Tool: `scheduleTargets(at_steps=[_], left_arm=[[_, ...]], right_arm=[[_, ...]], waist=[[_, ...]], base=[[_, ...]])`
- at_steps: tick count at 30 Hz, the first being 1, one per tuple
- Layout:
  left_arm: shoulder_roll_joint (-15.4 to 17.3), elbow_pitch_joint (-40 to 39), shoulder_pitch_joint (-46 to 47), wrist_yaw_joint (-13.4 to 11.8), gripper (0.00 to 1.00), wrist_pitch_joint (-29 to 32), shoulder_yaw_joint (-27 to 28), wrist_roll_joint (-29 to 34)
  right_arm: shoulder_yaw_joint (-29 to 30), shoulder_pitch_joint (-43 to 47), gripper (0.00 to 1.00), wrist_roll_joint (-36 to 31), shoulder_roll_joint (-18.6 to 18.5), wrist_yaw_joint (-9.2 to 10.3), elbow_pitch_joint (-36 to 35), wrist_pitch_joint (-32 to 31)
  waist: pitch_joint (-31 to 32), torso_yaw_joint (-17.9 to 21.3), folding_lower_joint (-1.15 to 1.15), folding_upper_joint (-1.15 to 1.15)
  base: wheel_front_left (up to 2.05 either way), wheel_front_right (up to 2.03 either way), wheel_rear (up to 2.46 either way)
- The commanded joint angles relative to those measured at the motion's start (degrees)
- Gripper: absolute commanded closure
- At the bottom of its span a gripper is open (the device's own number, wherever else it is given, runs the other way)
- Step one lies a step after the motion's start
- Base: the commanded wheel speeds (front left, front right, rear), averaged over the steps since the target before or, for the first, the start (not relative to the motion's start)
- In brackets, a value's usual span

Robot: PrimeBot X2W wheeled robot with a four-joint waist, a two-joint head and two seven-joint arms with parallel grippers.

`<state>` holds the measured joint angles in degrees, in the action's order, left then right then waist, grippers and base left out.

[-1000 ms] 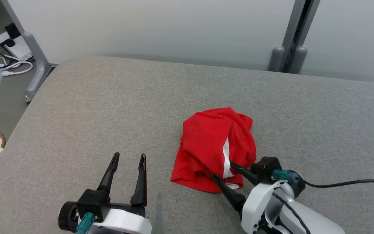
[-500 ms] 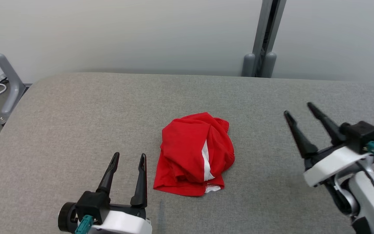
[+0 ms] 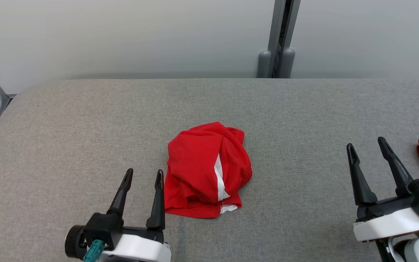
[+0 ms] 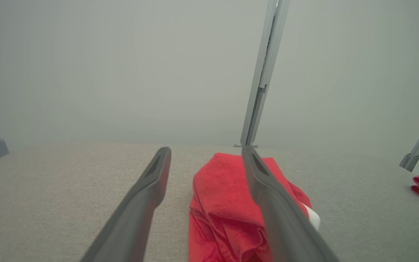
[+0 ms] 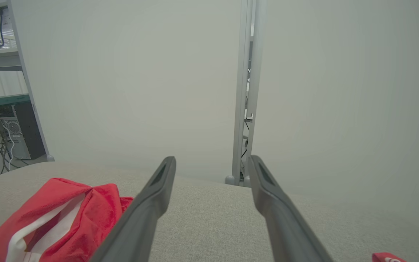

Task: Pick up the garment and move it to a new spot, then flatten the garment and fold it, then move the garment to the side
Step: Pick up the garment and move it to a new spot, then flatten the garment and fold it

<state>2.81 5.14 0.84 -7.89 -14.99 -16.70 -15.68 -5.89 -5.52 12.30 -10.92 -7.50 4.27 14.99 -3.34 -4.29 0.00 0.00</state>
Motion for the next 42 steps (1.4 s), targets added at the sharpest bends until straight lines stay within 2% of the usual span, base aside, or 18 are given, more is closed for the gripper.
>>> scheduleTargets(at_steps=[1, 15, 18, 22, 26, 30, 35, 40, 41, 42], left_arm=[[0.2, 0.0, 1.0, -0.1, 0.0, -0.2, 0.1, 0.1], [0.2, 0.4, 2.3, 0.3, 0.0, -0.2, -0.8, 0.7], [0.2, 1.6, 2.5, 1.3, 0.0, -0.2, -3.2, 0.4], [0.2, 5.2, 4.6, 3.3, 0.0, -0.2, -9.0, 0.6], [0.2, 9.4, 6.9, 3.8, 0.0, -0.2, -15.1, -0.6], [0.2, 14.3, 9.7, 1.6, 0.0, 0.4, -19.5, -3.1], [0.2, 20.0, 13.8, -5.1, 0.0, 0.3, -21.8, -6.2], [0.3, 23.3, 16.5, -6.9, 0.0, 0.0, -23.5, -8.1], [0.3, 23.9, 16.8, -6.9, 0.26, 0.0, -23.7, -8.5], [0.3, 24.5, 17.2, -6.9, 0.92, 0.0, -23.9, -8.8]], right_arm=[[0.3, 0.3, 0.0, -0.3, -0.1, 0.01, -0.2, 0.3], [0.8, -0.6, 0.0, -0.7, 0.7, 0.0, -0.4, 0.3], [0.7, -0.7, 0.0, -0.9, 0.7, 0.0, 0.0, 0.3], [0.4, -1.2, 0.0, -1.1, 0.5, 0.0, 0.5, 0.3], [0.0, -1.8, 0.0, -1.4, 0.4, 0.0, 1.0, 0.3], [-0.2, -2.2, 0.0, -1.3, 0.5, 0.0, 1.3, 0.3], [-0.8, -2.4, 0.0, -1.2, 0.8, 0.0, 1.4, 0.3], [-0.9, -2.6, 0.0, -1.2, 0.9, 0.0, 1.4, 0.3], [-0.9, -2.7, 0.0, -1.2, 0.9, 0.0, 1.5, 0.3], [-1.0, -2.7, 0.0, -1.2, 1.0, 0.0, 1.5, 0.3]], waist=[[-0.1, 0.1, 0.0, 0.0], [-1.6, 0.7, 0.0, 0.0], [-2.1, 0.9, 0.0, 0.0], [-2.9, 1.5, 0.0, 0.0], [-3.5, 2.4, 0.0, 0.0], [-4.0, 3.3, 0.0, 0.0], [-4.6, 4.5, 0.0, 0.0], [-4.9, 4.8, 0.0, 0.0], [-4.9, 4.8, 0.0, 0.0], [-4.9, 4.8, 0.0, 0.0]], base=[[0.0, 0.0, 0.0], [0.0, 0.0, 0.0], [0.0, 0.0, 0.0], [0.0, 0.0, 0.0], [0.0, 0.0, 0.0], [0.0, 0.0, 0.0], [0.0, 0.0, 0.0], [0.0, 0.0, 0.0], [0.0, 0.0, 0.0], [0.0, 0.0, 0.0]])
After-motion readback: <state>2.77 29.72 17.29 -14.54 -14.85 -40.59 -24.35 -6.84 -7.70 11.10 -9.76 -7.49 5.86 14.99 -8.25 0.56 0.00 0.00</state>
